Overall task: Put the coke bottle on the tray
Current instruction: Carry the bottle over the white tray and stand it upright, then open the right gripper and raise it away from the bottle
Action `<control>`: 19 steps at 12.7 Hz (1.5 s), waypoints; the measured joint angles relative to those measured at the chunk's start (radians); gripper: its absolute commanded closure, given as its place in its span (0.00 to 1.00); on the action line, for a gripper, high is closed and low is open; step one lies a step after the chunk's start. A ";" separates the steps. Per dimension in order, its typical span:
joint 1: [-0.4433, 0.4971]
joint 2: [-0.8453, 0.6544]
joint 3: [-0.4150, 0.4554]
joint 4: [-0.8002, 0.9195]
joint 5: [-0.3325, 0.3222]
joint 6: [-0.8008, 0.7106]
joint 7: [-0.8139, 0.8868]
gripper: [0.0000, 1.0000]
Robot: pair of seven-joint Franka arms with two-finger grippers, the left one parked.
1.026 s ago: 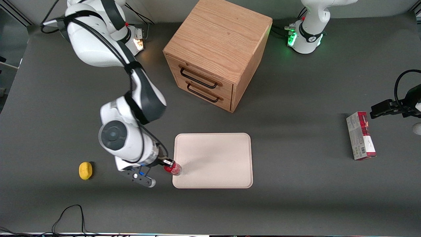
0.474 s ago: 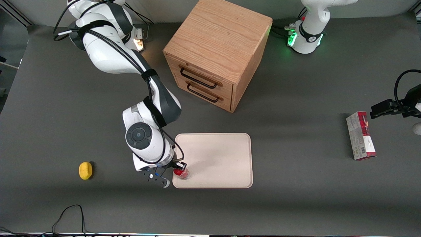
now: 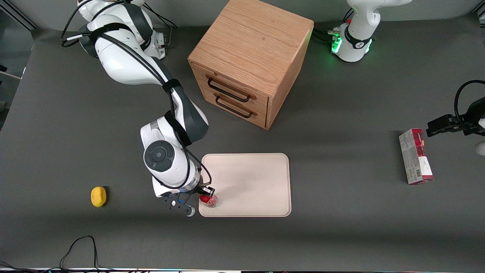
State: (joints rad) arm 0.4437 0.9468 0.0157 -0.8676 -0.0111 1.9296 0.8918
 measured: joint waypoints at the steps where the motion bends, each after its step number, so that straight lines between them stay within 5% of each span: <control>1: 0.000 0.000 0.000 0.004 -0.001 0.000 0.000 0.00; 9: -0.001 -0.001 -0.002 0.011 -0.003 -0.004 0.000 0.00; 14: -0.038 -0.106 -0.006 -0.010 -0.012 -0.203 -0.144 0.00; 19: -0.188 -0.568 -0.019 -0.569 -0.003 -0.192 -0.569 0.00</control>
State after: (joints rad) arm 0.2558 0.3789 -0.0035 -1.4361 -0.0146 1.7376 0.3230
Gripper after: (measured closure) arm 0.000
